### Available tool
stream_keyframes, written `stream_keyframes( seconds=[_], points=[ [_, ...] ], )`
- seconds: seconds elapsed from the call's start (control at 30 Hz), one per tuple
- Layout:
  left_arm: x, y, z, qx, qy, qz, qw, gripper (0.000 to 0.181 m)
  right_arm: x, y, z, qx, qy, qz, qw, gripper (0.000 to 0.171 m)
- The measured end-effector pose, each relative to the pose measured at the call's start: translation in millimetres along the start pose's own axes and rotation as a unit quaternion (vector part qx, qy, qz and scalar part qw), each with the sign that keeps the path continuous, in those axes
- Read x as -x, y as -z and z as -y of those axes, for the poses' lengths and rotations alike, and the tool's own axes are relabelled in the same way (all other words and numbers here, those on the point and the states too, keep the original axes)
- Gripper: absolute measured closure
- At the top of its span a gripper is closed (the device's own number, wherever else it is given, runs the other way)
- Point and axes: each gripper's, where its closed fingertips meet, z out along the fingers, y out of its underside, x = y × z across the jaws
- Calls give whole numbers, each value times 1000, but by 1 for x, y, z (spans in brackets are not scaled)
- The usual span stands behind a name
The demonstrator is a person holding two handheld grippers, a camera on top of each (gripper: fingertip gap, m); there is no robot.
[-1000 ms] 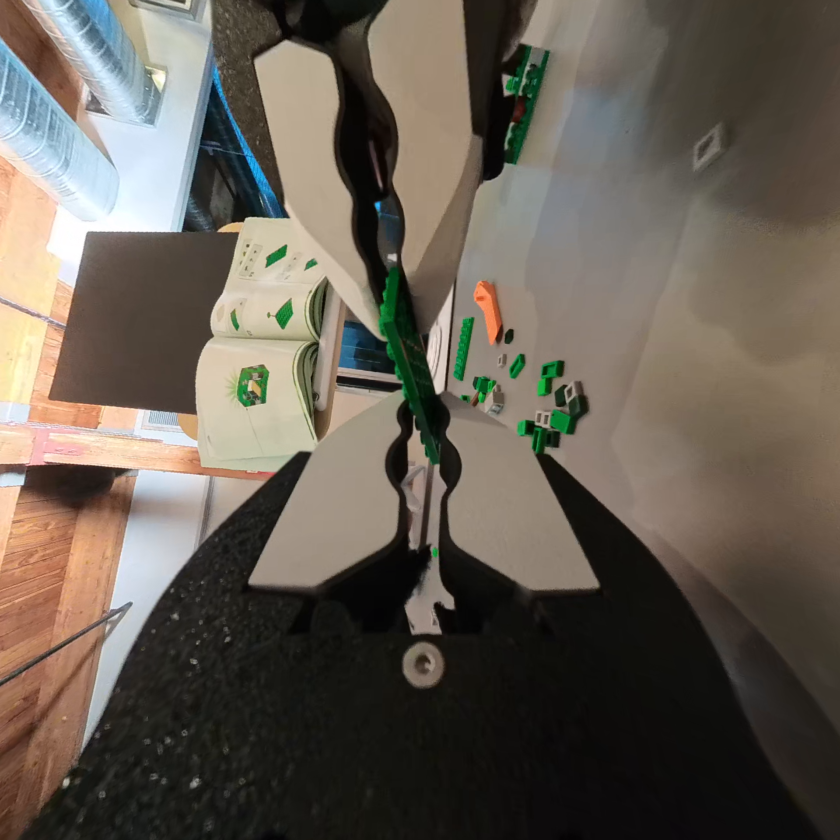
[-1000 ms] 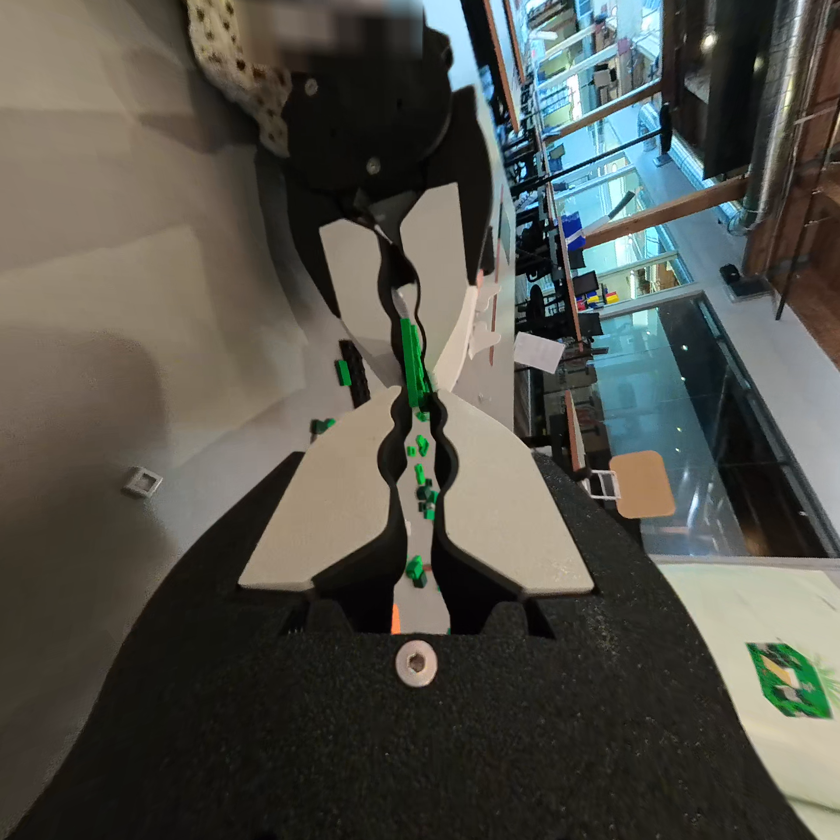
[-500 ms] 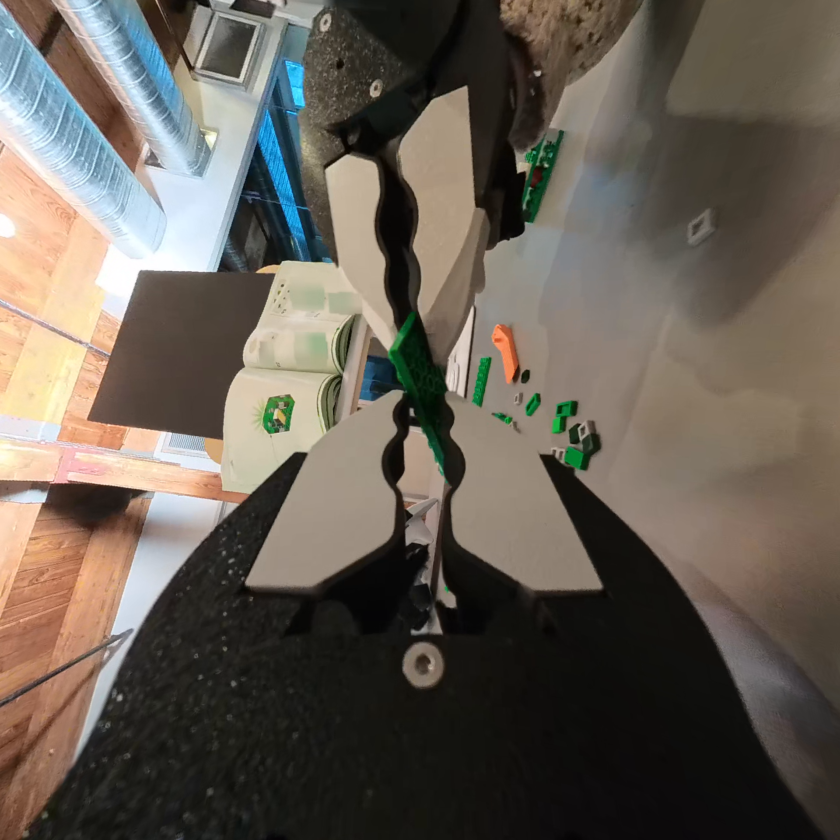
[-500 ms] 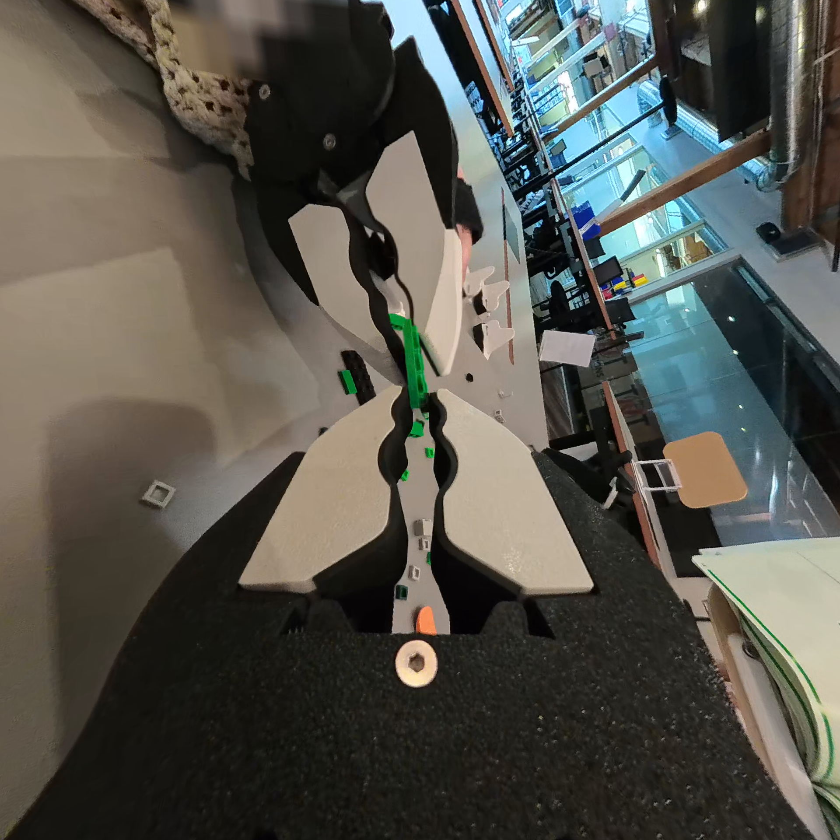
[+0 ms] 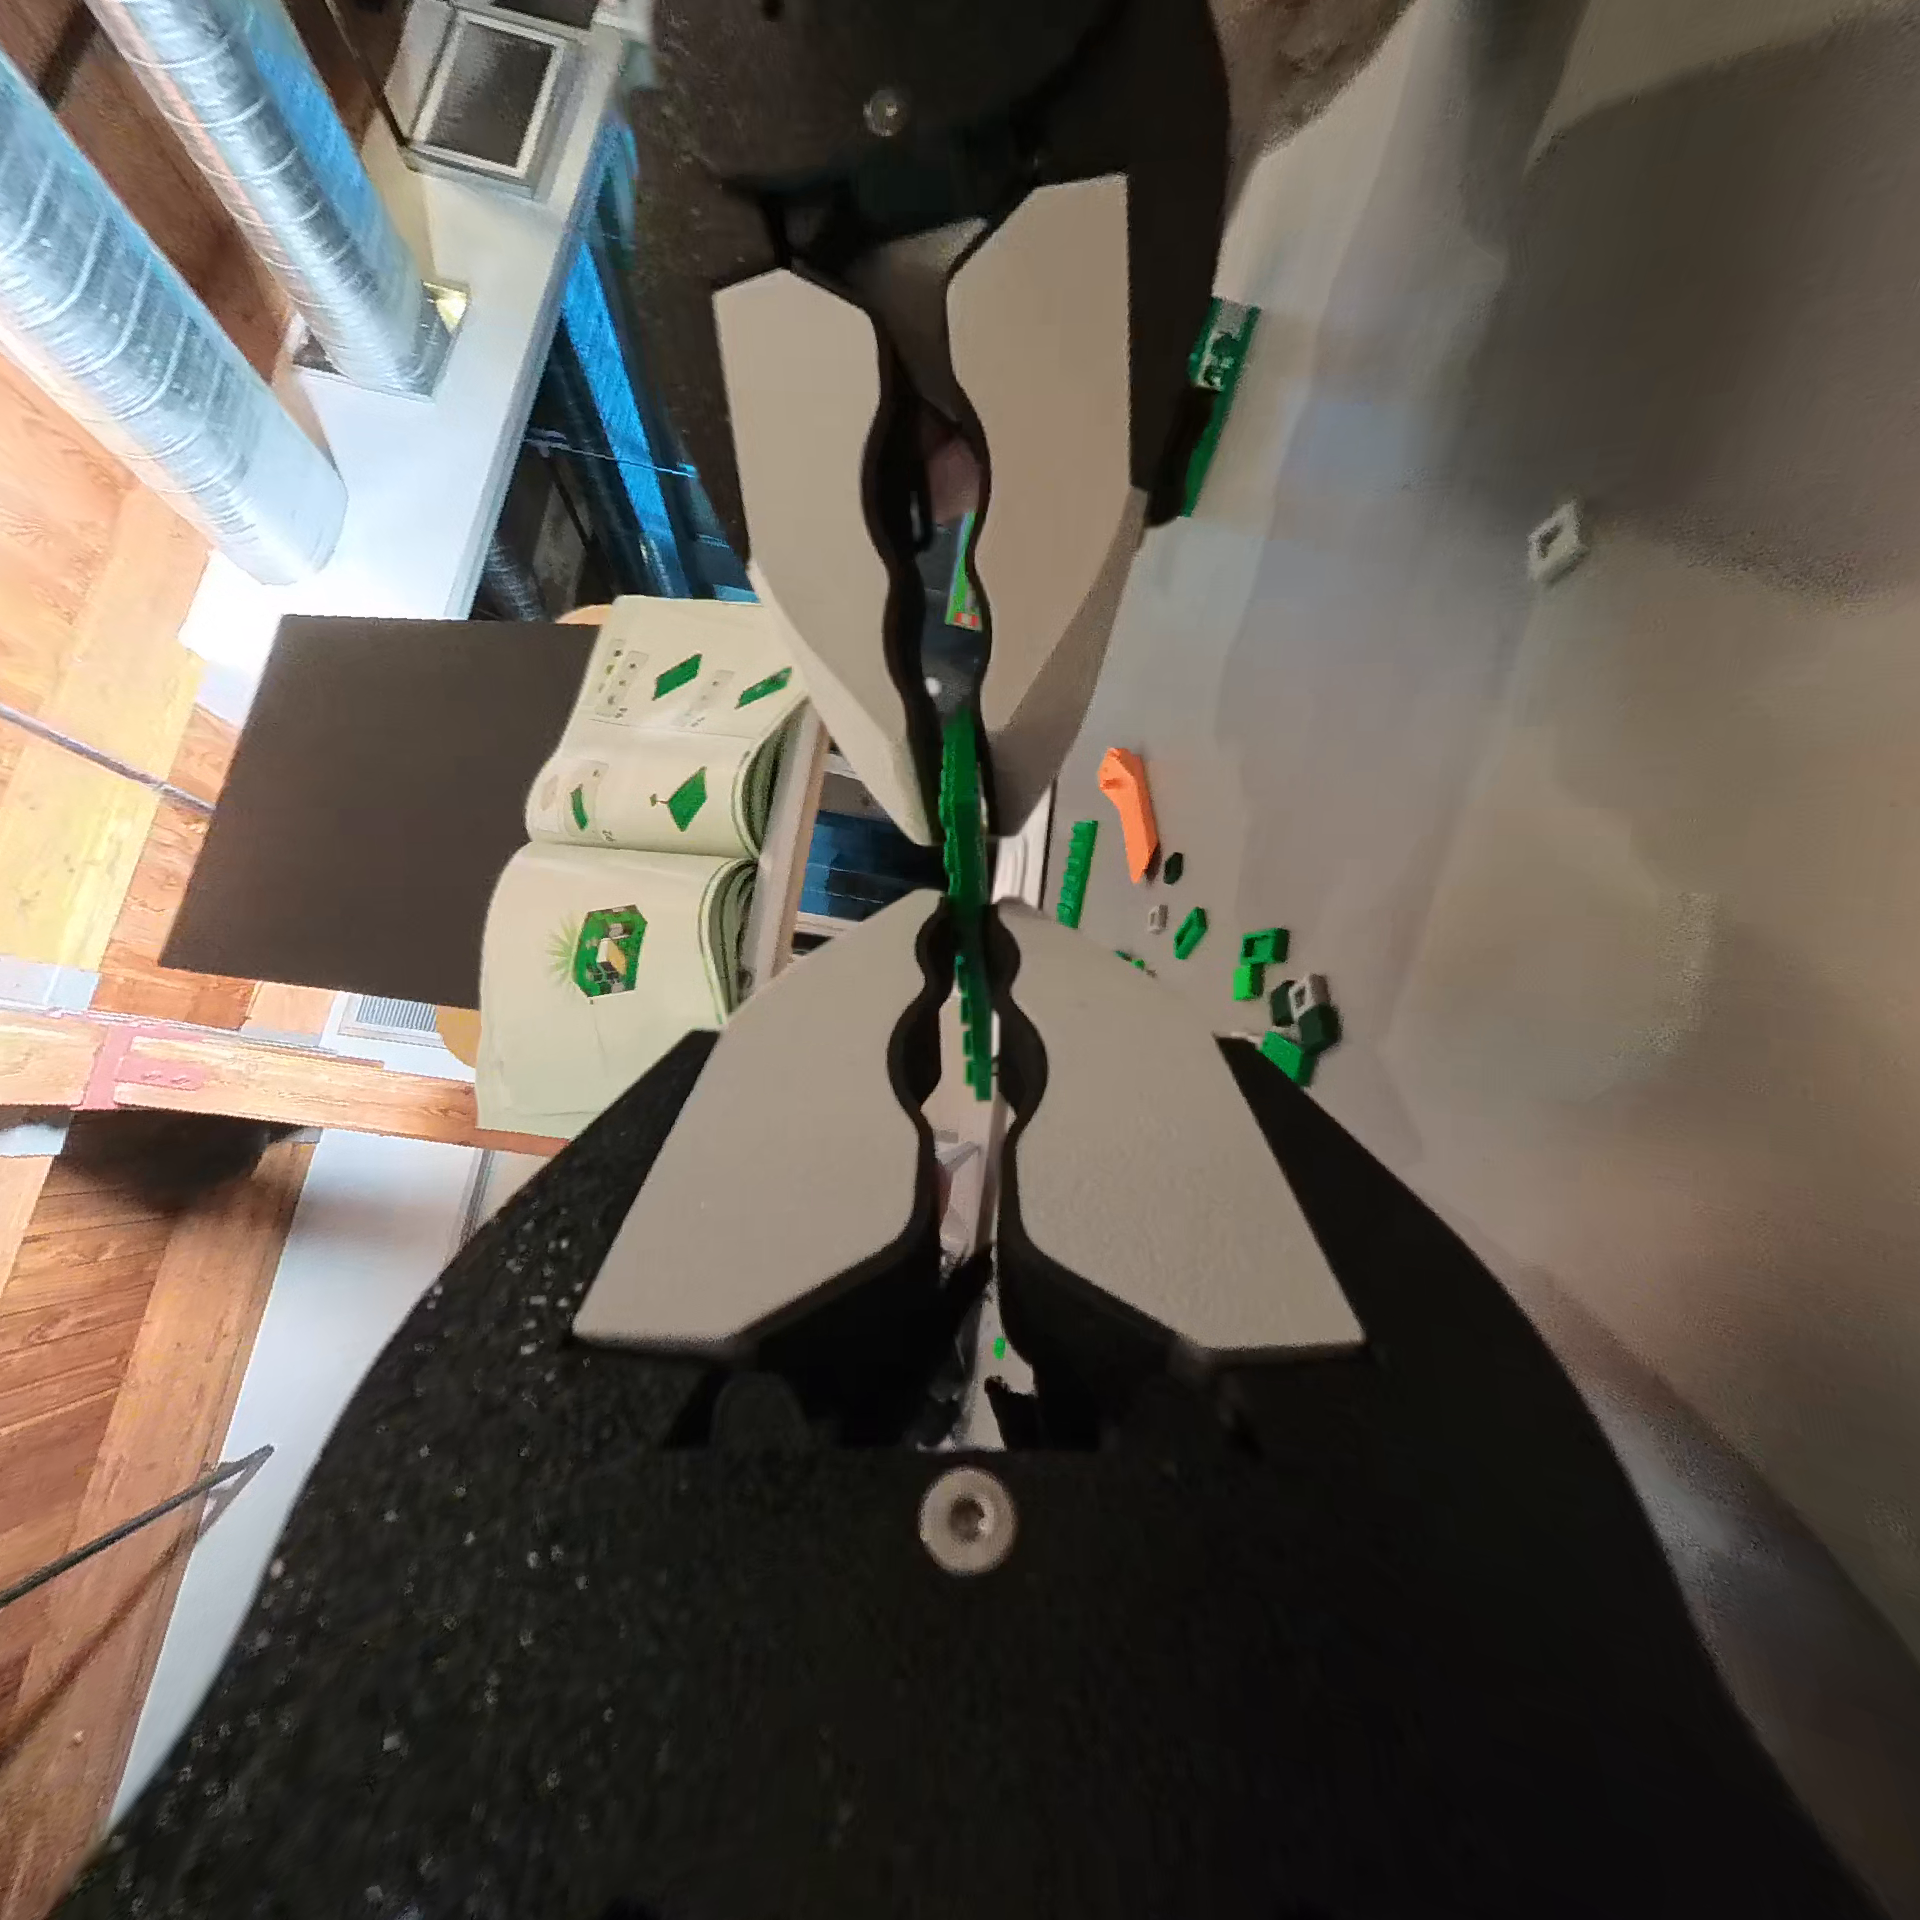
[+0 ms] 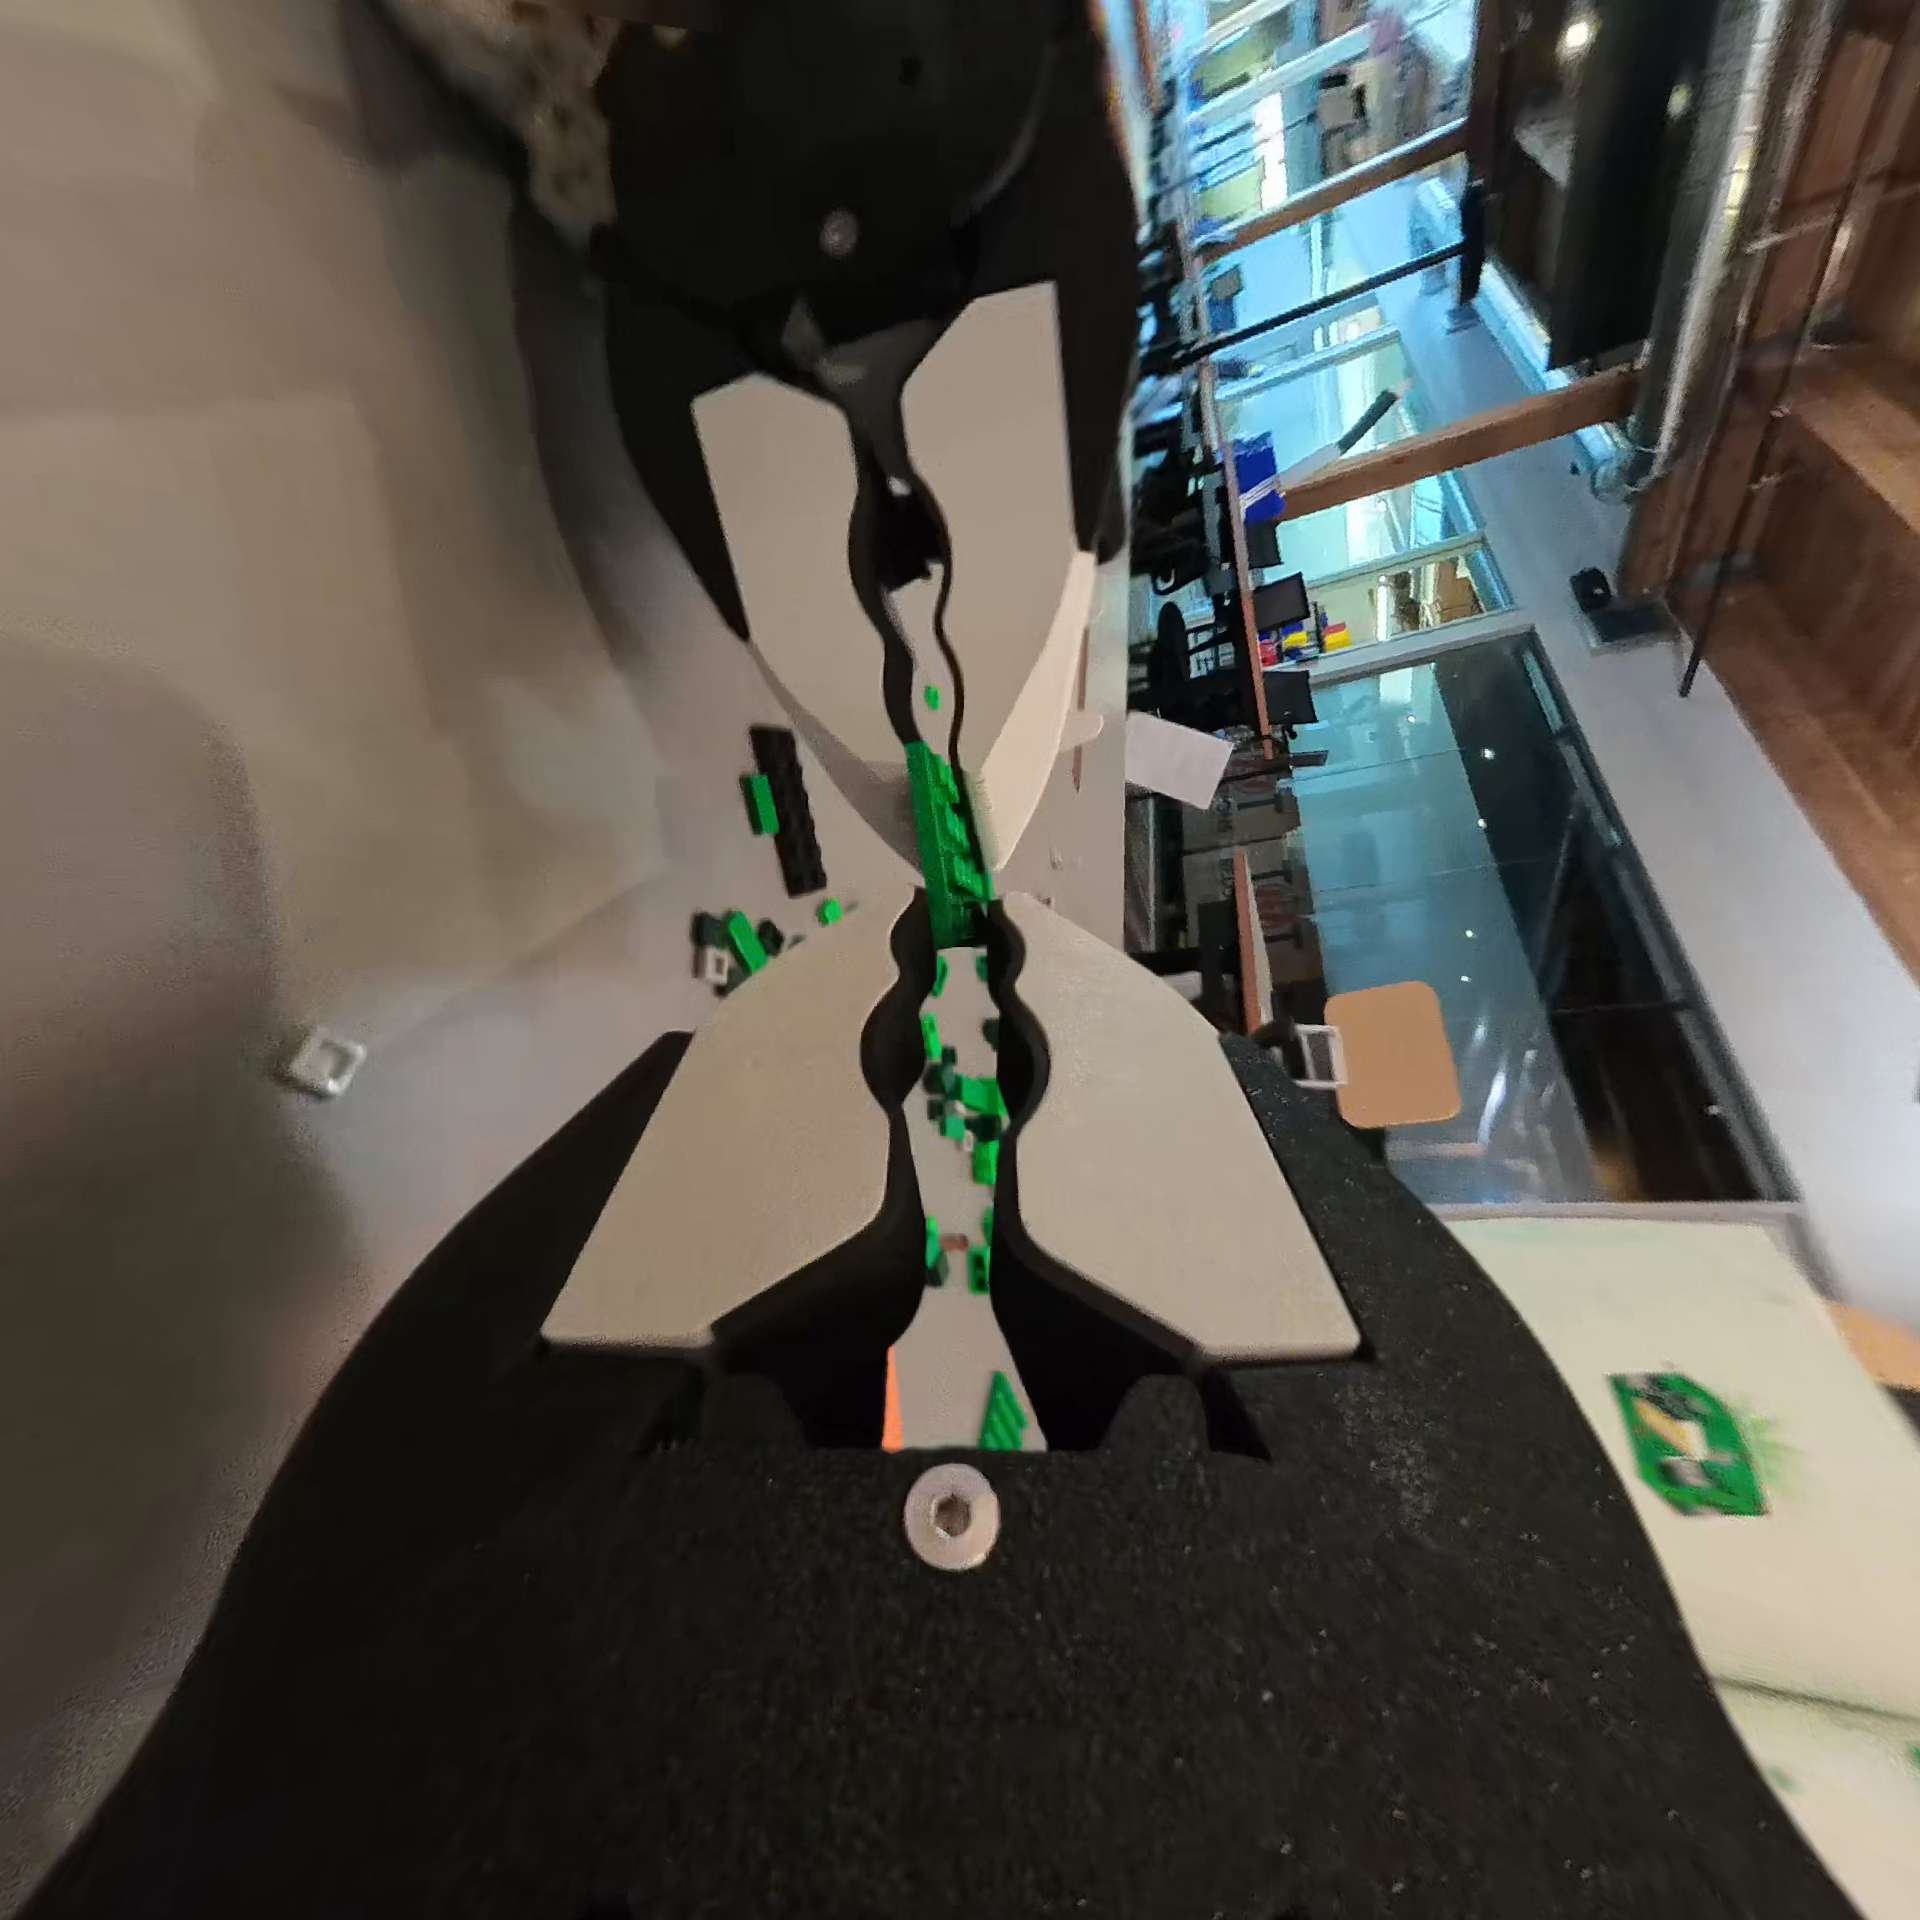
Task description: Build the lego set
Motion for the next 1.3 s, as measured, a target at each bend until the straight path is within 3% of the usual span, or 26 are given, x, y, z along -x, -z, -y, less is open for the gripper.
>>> stream_keyframes(
  seconds=[0.1,0.27,0.43,0.63,0.73,0.93,1.1,1.2,1.3],
  points=[
    [5,3,2,-9,6,10,1000,177,-5,1,5,-28,-60,-9,998,156],
    [7,7,7,-36,48,5,998,177,-10,4,7,-50,-79,-16,995,152],
    [6,9,9,-46,66,0,997,177,-6,6,11,-56,-42,-17,997,164],
    [2,10,6,-38,58,-8,998,177,-3,5,7,-7,45,-21,999,165],
    [0,6,0,-30,116,-19,993,176,-4,3,0,20,52,-45,997,166],
    [3,5,-4,-51,298,-55,952,133,-20,8,-10,47,173,-192,965,165],
    [7,3,-13,-47,406,-66,910,105,-26,13,-15,52,178,-205,961,165],
    [6,0,-8,-59,493,-99,862,80,-18,10,-10,46,202,-198,958,165],
    [2,0,-6,-64,545,-126,827,78,-13,8,-5,41,226,-196,953,165]
  ],
)
